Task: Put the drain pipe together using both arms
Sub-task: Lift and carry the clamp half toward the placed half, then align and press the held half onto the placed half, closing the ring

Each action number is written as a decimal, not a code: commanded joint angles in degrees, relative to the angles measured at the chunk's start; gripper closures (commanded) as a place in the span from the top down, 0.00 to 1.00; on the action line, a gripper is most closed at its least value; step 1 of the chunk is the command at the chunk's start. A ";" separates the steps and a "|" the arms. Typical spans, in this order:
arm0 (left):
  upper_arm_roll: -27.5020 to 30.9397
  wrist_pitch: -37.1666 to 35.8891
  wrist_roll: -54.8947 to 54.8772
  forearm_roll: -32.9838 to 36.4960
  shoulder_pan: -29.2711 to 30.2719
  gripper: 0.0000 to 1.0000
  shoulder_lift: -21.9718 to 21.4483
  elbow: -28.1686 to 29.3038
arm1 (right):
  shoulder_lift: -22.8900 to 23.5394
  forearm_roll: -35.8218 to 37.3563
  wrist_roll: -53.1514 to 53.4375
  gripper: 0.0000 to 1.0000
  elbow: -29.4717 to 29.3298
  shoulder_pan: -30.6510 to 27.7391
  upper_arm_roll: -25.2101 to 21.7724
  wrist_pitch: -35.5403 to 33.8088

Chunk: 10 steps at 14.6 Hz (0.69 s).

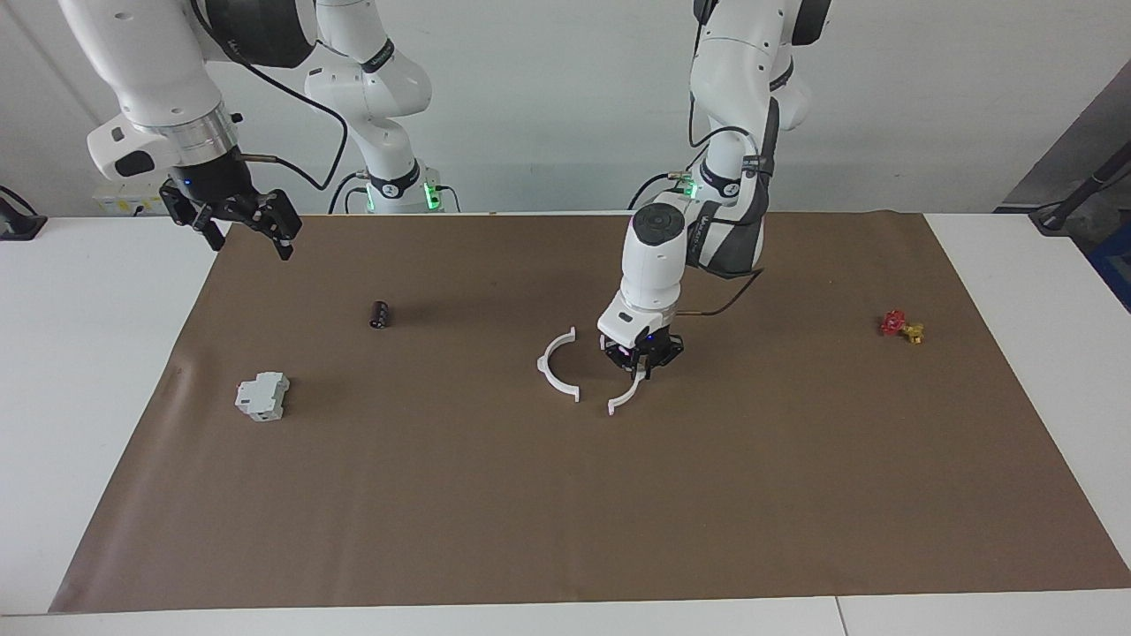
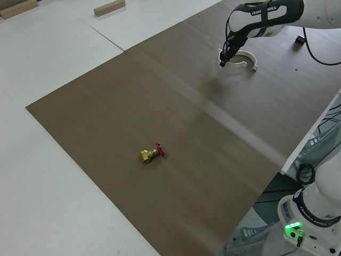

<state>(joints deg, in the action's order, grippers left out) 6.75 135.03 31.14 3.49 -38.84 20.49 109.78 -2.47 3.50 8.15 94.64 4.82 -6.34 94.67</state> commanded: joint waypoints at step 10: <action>1.07 0.94 3.67 1.61 -2.91 0.00 0.51 0.70 | -0.78 0.10 -1.21 1.00 0.63 -0.43 0.36 -0.18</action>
<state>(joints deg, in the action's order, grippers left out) 6.77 135.04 32.98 3.49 -40.31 20.88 110.00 -2.47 3.50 8.15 94.64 4.82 -6.34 94.67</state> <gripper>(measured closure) 0.789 0.000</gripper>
